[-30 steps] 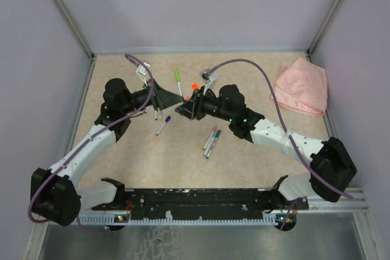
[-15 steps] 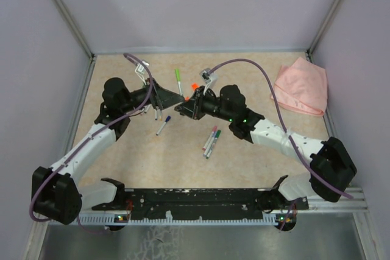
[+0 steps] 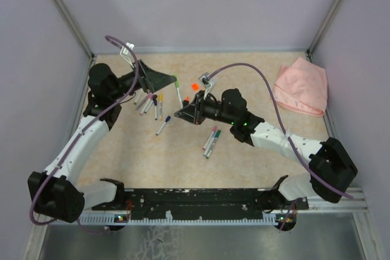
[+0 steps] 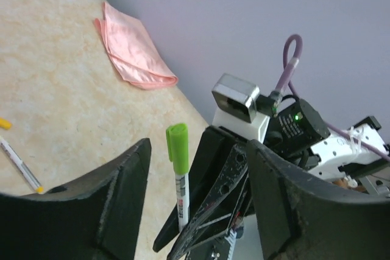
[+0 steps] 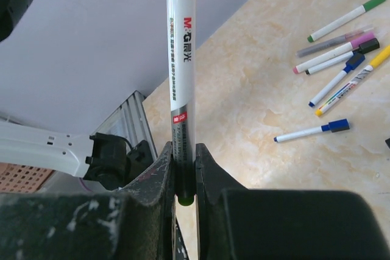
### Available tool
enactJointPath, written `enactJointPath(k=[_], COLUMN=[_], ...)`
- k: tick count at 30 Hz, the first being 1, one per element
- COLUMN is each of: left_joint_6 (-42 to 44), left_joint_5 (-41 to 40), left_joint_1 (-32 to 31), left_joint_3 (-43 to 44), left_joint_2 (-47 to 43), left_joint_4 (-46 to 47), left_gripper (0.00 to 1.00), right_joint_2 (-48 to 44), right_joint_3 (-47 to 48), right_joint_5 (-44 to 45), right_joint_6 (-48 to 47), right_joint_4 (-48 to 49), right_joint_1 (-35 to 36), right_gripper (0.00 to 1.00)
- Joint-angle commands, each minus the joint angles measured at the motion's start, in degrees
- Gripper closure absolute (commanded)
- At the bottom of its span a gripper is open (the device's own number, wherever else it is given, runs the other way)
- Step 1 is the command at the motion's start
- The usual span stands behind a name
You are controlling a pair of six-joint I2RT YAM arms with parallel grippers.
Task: Open the pen caps
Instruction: Pick up the pen from the center of the board, then open the pen cap from the pen.
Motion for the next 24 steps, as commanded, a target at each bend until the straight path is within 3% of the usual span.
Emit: enactJointPath(k=[1, 4, 14, 16, 21, 22, 24], left_joint_6=[5.0, 4.9, 4.2, 3.9, 4.1, 4.3, 4.5], left_joint_5=[-3.6, -3.9, -2.6, -2.2, -1.7, -1.2, -0.3], left_joint_1=[-0.3, -0.8, -2.6, -2.7, -2.8, -2.8, -2.8], left_joint_3=[5.2, 5.4, 6.5, 6.6, 6.7, 6.7, 5.9], left_joint_2=[0.7, 1.4, 3.4, 3.7, 4.1, 4.1, 4.0], left_joint_4=[-9.6, -10.7, -10.1, -9.6, -9.4, -9.2, -8.4], left_gripper=[0.33, 0.40, 0.48, 0.57, 0.98, 1.00, 1.00], right_joint_2=[-2.0, -1.9, -0.1, 0.5, 1.4, 1.4, 1.2], right_joint_3=[0.5, 0.5, 1.6, 2.1, 3.1, 3.2, 3.3], right_joint_5=[-1.1, -1.4, -2.9, -3.4, -3.8, -3.8, -3.4], right_joint_6=[-0.4, -0.2, 0.3, 0.3, 0.2, 0.2, 0.3], right_joint_4=[4.7, 5.0, 5.1, 5.0, 4.2, 4.1, 4.0], right_joint_1=[0.3, 0.3, 0.3, 0.3, 0.3, 0.3, 0.3], right_gripper=[1.00, 1.00, 1.00, 1.00, 1.00, 1.00, 0.83])
